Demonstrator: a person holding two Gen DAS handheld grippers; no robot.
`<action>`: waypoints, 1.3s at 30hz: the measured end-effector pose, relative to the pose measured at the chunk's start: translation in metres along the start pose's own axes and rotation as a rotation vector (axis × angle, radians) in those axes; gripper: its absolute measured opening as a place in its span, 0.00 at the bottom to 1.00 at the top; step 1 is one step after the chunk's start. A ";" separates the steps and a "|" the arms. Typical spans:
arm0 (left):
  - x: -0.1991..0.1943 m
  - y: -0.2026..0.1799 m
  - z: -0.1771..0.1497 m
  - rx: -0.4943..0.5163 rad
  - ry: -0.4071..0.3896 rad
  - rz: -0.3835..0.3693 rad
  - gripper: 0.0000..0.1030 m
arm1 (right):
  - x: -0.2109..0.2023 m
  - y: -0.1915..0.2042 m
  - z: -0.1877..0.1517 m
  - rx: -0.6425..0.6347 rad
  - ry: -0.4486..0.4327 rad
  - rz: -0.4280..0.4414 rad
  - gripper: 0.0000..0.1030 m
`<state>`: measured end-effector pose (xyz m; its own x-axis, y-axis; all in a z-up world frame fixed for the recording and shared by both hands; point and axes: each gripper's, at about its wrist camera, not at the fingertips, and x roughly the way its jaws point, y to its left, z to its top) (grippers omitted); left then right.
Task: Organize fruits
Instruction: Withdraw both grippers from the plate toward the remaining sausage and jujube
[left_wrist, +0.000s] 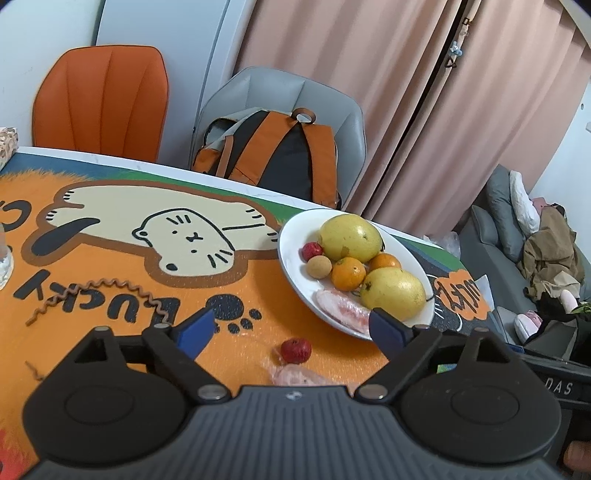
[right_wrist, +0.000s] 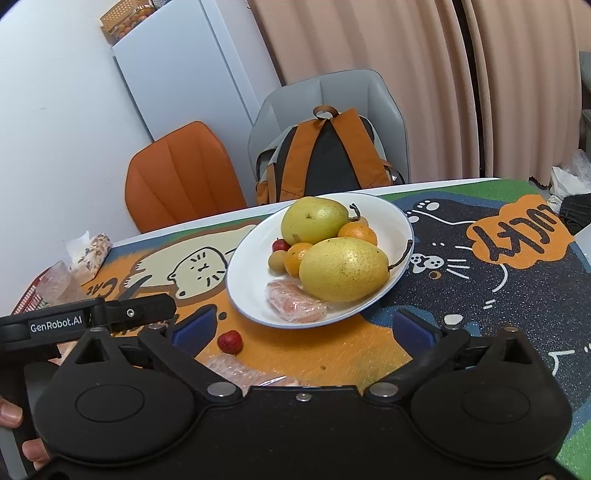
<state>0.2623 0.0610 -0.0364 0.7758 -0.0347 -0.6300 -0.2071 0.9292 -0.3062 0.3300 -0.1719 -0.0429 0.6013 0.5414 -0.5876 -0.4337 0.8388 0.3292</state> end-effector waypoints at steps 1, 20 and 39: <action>-0.003 0.000 -0.001 0.001 -0.001 0.000 0.89 | -0.002 0.001 0.000 -0.001 0.000 0.002 1.00; -0.046 -0.002 -0.022 0.022 -0.029 -0.021 0.91 | -0.043 0.012 -0.014 -0.029 -0.026 0.018 1.00; -0.083 0.006 -0.043 0.054 -0.034 -0.026 0.91 | -0.074 0.025 -0.036 -0.060 -0.019 0.025 1.00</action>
<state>0.1712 0.0539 -0.0169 0.8004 -0.0471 -0.5976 -0.1549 0.9468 -0.2821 0.2508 -0.1932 -0.0178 0.6019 0.5636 -0.5658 -0.4877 0.8204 0.2984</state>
